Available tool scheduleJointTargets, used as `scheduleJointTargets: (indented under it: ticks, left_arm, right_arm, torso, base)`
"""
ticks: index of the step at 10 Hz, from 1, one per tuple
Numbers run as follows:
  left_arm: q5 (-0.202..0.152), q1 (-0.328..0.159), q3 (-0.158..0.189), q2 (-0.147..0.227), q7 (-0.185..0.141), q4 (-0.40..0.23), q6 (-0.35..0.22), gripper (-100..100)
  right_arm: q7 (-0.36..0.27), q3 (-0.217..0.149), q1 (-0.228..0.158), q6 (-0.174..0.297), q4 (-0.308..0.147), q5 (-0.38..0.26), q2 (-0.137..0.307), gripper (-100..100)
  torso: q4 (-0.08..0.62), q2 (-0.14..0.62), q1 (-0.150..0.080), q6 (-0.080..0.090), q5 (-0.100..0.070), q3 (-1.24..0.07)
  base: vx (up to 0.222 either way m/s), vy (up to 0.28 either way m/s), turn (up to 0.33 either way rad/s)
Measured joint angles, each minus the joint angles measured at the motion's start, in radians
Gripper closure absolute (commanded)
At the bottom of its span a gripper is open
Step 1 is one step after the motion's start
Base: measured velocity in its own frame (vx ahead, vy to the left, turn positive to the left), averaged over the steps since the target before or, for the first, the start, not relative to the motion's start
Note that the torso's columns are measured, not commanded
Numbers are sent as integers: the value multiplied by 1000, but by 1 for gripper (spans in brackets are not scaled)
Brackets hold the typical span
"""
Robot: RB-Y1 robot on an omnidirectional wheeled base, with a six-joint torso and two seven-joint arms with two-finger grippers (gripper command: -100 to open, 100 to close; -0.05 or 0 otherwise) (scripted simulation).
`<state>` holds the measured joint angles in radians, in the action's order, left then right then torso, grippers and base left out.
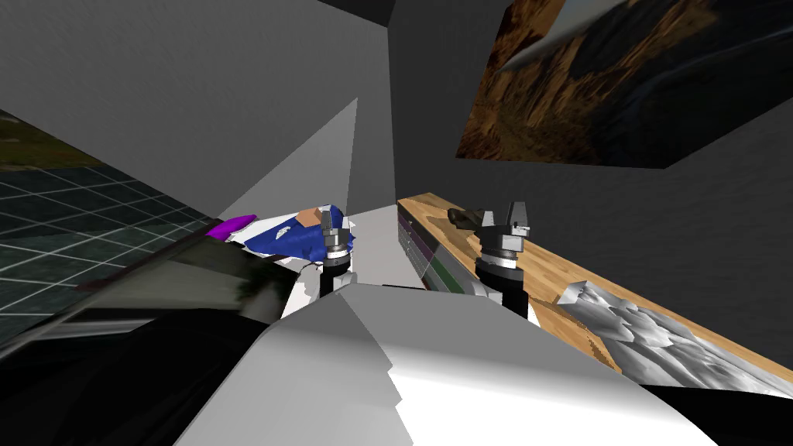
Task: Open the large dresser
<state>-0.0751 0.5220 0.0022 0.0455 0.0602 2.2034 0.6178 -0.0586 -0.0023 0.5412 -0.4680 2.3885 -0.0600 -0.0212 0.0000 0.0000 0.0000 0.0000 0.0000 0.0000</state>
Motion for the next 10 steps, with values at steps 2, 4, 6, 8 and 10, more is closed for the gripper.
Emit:
scheduleJointTargets:
  ticks: [2, 4, 6, 8, 10]
  left_arm:
    - [0, 0, 0, 0, 0, 0, 0, 0]
    - [0, 0, 0, 0, 0, 0, 0, 0]
    - [0, 0, 0, 0, 0, 0, 0, 0]
    - [0, 0, 0, 0, 0, 0, 0, 0]
    - [0, 0, 0, 0, 0, 0, 0, 0]
  right_arm:
    - [0, 0, 0, 0, 0, 0, 0, 0]
    - [0, 0, 0, 0, 0, 0, 0, 0]
    - [0, 0, 0, 0, 0, 0, 0, 0]
    - [0, 0, 0, 0, 0, 0, 0, 0]
    - [0, 0, 0, 0, 0, 0, 0, -100]
  torso:
    - [105, 104, 0, 0, 0, -209]
    - [249, 248, 0, 0, 0, -497]
    - [396, 396, 0, 0, 0, -792]
    - [544, 544, 0, 0, 0, -1087]
    - [691, 691, 0, 0, 0, -1382]
  base:
    - [0, 0, 0]
    - [0, 0, 0]
    - [0, 0, 0]
    - [0, 0, 0]
    - [2, 5, 35]
